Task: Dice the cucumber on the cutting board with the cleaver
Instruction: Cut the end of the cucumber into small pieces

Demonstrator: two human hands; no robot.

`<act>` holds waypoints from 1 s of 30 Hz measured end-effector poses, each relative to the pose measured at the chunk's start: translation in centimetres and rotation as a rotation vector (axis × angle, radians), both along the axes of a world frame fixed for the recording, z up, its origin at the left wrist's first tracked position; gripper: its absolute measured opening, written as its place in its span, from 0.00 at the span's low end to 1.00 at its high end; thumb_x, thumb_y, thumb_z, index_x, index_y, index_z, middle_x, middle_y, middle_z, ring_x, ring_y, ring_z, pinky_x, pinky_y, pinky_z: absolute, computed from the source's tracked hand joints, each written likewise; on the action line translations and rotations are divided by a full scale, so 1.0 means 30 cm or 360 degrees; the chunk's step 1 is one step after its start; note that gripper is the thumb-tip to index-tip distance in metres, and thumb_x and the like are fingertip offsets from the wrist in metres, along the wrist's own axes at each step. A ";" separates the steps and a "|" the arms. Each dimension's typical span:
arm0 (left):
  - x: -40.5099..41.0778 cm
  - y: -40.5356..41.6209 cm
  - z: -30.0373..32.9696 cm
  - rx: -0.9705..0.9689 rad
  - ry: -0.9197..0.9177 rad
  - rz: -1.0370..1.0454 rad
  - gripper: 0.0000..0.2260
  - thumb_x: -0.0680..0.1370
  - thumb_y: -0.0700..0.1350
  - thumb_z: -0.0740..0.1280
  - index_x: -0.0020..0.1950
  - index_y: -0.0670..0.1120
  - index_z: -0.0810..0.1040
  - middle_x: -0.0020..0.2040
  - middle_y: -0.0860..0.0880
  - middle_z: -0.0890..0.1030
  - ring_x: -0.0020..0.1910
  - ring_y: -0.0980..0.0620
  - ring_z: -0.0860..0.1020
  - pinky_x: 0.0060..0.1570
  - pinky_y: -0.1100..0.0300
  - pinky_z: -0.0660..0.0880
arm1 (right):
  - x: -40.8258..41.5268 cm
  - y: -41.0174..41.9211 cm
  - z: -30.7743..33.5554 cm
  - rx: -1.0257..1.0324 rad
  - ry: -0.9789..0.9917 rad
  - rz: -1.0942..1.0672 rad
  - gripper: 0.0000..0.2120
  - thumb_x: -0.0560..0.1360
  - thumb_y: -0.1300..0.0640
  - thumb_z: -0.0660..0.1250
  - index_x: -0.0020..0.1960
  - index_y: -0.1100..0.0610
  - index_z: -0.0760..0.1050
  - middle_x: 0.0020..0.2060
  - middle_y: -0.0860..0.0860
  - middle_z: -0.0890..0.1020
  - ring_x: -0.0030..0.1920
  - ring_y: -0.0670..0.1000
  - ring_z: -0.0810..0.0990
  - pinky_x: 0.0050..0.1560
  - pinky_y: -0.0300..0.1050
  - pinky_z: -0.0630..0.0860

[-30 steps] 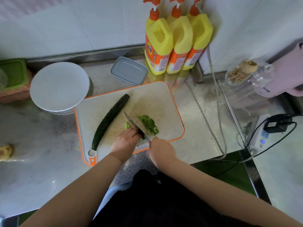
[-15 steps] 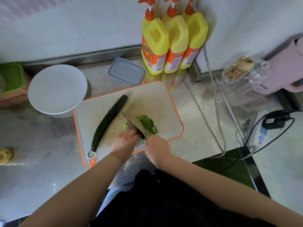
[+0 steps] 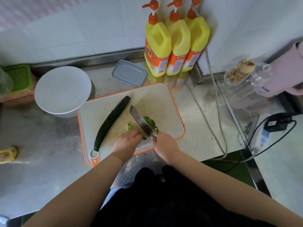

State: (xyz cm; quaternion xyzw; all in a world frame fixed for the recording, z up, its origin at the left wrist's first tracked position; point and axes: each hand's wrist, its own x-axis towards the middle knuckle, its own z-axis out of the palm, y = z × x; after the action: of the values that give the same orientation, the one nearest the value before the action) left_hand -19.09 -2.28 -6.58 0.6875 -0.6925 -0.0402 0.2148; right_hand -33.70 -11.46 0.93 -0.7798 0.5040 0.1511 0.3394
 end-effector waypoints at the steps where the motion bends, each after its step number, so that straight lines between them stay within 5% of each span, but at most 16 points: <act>1: -0.001 0.001 -0.001 -0.0004 -0.0007 0.0000 0.13 0.62 0.30 0.76 0.42 0.43 0.81 0.41 0.46 0.80 0.37 0.48 0.76 0.32 0.59 0.74 | -0.001 0.008 0.003 -0.0021 -0.0004 0.0019 0.18 0.82 0.50 0.54 0.56 0.64 0.73 0.53 0.61 0.79 0.56 0.61 0.77 0.51 0.48 0.71; 15: 0.002 0.008 -0.036 -0.0065 -0.0057 0.0007 0.07 0.70 0.34 0.69 0.46 0.41 0.82 0.44 0.45 0.81 0.40 0.47 0.78 0.36 0.57 0.78 | 0.009 0.050 -0.001 -0.0067 0.0073 0.0149 0.14 0.82 0.54 0.55 0.56 0.61 0.73 0.53 0.59 0.79 0.55 0.60 0.78 0.52 0.48 0.73; 30: -0.002 -0.001 -0.033 -0.0089 0.0056 0.0041 0.11 0.65 0.32 0.77 0.46 0.41 0.83 0.44 0.46 0.82 0.40 0.48 0.78 0.35 0.59 0.76 | 0.050 0.074 -0.028 -0.0168 0.0138 0.0211 0.11 0.82 0.58 0.54 0.58 0.62 0.71 0.54 0.58 0.79 0.56 0.57 0.79 0.51 0.46 0.73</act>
State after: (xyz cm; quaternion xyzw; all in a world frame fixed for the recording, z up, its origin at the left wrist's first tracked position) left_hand -19.15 -2.32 -7.56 0.6894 -0.6805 -0.0300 0.2466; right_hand -32.20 -9.26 0.09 -0.8209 0.4728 0.1799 0.2650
